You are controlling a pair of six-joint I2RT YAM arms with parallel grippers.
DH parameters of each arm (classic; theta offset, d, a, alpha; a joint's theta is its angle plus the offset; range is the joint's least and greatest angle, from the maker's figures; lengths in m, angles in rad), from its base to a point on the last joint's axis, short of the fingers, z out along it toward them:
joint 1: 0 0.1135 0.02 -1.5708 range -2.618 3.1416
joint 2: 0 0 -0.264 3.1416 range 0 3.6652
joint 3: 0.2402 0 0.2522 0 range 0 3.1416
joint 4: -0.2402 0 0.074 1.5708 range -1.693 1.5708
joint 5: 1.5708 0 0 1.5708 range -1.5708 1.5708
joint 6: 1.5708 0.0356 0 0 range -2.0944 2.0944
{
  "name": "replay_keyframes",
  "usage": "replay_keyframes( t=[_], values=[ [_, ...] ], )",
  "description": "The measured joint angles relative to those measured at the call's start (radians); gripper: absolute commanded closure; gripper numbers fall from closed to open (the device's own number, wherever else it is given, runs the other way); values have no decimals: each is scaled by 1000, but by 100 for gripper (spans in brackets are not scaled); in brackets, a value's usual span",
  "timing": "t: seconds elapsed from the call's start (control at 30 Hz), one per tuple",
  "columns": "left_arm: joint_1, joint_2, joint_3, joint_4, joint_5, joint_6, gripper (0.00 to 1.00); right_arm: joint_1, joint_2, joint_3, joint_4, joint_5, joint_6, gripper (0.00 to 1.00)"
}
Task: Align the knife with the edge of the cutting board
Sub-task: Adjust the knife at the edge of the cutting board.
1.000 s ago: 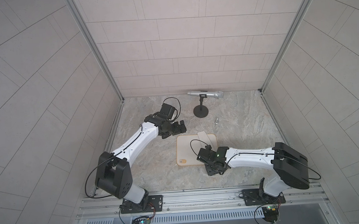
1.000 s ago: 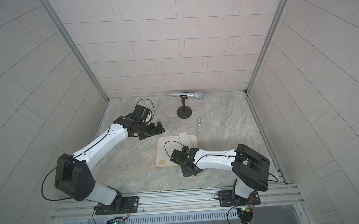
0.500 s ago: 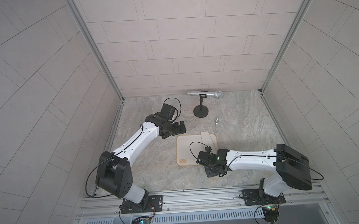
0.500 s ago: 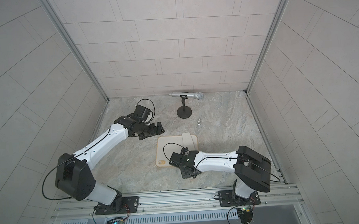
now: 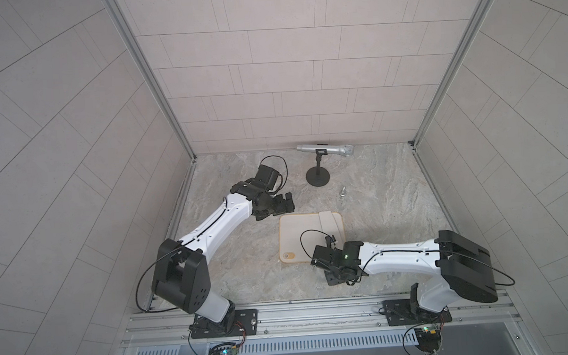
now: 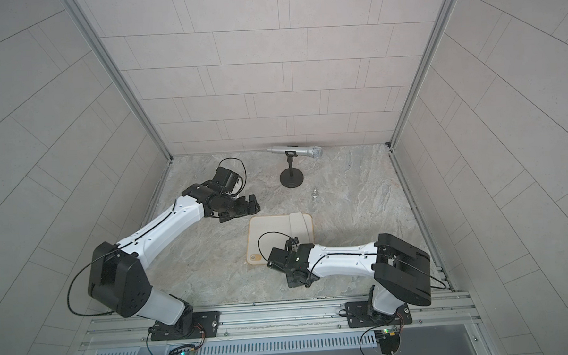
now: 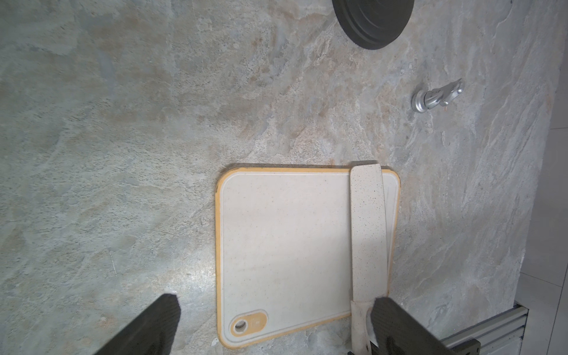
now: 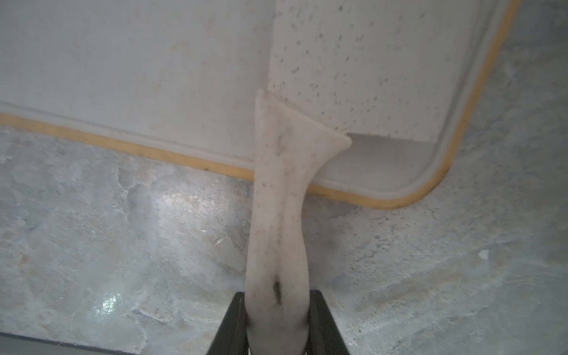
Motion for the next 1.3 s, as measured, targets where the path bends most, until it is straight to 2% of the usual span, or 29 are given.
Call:
replay_keyframes(
  t=[0.2, 0.37, 0.63, 0.8, 1.1, 1.3],
  values=[
    [-5, 5, 0, -2, -11, 0, 0, 2, -10, -10, 8, 0, 20, 60],
    [-8, 5, 0, -3, -13, 0, 0, 3, -16, -11, 17, 3, 30, 52],
    [-9, 7, 0, -8, -15, 1, 0, -11, -16, -11, 21, 11, 27, 50],
    [-9, 8, 0, -8, -15, 1, 0, -43, -16, -15, 39, 11, 16, 52],
    [-9, 11, 0, -8, -18, 2, 0, -62, -8, -28, 68, 10, -5, 61],
    [-9, 16, 0, -9, -23, 2, 0, -62, 7, -35, 97, 4, -2, 78]
  ],
)
